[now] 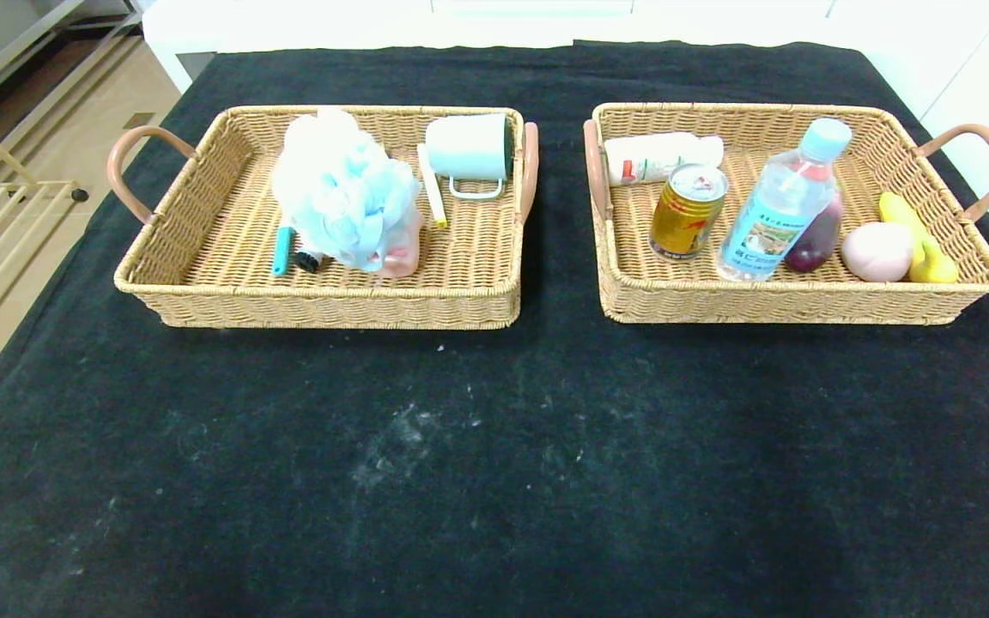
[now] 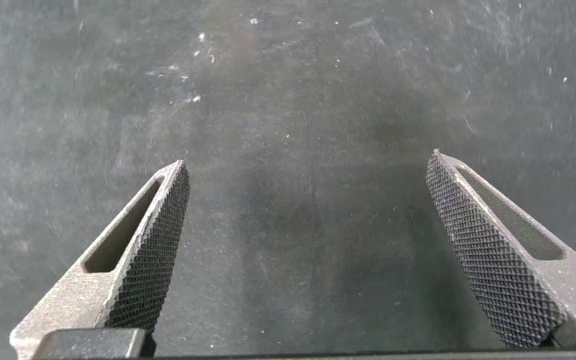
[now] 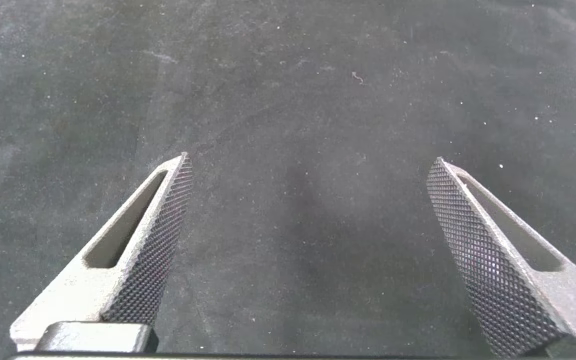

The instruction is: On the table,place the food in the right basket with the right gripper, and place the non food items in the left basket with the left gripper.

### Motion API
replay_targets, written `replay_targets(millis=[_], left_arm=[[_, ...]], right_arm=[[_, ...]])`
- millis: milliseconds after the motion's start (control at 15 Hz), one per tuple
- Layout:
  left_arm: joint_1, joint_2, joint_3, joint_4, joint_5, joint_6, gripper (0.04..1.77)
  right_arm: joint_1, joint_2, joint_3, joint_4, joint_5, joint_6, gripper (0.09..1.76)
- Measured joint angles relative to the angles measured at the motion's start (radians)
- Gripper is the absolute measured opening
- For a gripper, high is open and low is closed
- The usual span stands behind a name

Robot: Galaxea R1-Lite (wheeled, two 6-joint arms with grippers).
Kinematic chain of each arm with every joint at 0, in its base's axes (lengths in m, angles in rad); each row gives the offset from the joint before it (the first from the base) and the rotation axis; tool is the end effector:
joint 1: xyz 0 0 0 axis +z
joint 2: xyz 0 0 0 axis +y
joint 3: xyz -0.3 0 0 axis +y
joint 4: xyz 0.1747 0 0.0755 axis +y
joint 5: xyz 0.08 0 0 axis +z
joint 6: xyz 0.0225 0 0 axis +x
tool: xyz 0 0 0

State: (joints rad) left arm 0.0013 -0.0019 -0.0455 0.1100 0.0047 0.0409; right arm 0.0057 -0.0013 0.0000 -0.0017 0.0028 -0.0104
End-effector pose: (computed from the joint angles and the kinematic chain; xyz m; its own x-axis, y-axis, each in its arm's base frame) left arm -0.0268 0.0001 0.0767 0.9980 0.0060 -0.0626 -0.0034 0.9991 0.0411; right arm -0.0229 -0.0001 0.0756 1.0000 0.0085 0.0030 -0.0085 0.9999 -0.0104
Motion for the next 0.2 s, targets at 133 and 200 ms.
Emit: replay_targets(millis=[133,200], left_arm=[[0.000,0.000,0.001,0.003,0.000,-0.017,1.72],[0.000,0.000,0.001,0.003,0.001,-0.026,1.72]], right_arm=[[0.000,0.000,0.000,0.000,0.000,0.001,1.71],[0.001,0.000,0.000,0.001,0.000,0.007,1.71]])
